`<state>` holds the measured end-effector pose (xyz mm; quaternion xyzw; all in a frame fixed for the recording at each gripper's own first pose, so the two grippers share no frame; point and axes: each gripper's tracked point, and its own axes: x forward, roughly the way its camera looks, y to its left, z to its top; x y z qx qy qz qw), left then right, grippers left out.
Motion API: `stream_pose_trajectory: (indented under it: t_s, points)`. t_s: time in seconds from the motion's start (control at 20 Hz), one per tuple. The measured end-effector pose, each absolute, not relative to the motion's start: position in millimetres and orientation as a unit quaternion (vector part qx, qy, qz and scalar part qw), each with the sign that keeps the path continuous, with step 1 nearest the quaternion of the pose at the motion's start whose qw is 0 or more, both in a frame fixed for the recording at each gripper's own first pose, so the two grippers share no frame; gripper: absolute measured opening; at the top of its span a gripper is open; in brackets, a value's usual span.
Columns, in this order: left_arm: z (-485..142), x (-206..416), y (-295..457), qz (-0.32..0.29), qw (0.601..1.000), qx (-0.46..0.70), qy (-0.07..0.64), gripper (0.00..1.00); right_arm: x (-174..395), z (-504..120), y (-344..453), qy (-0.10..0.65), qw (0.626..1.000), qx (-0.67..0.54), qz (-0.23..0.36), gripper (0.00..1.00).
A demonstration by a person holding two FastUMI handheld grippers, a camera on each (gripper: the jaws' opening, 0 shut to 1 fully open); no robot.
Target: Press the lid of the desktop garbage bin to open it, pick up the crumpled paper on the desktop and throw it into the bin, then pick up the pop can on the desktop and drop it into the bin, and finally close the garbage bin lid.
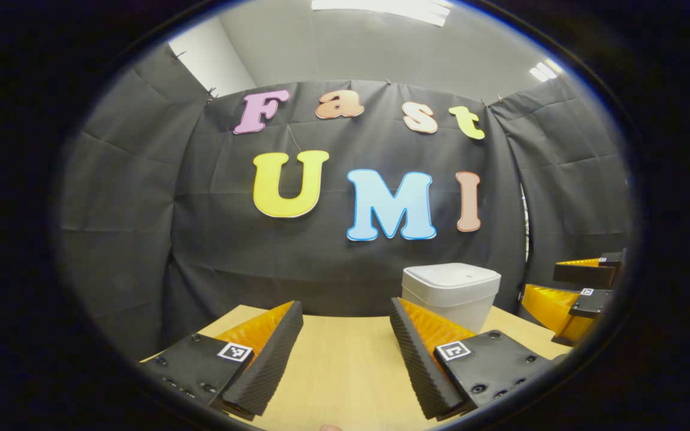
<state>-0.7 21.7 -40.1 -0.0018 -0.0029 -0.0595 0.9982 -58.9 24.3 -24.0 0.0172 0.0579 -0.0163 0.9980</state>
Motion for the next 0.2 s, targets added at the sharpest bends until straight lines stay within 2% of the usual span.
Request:
stream_pose_trajectory:
  t_s: [0.2]
  points:
    - [-35.1,2.3,25.0,-0.070,0.997,-0.002,-0.010,0.96,-67.0,-17.7,26.1,0.055,0.998,0.011,-0.026,0.93]
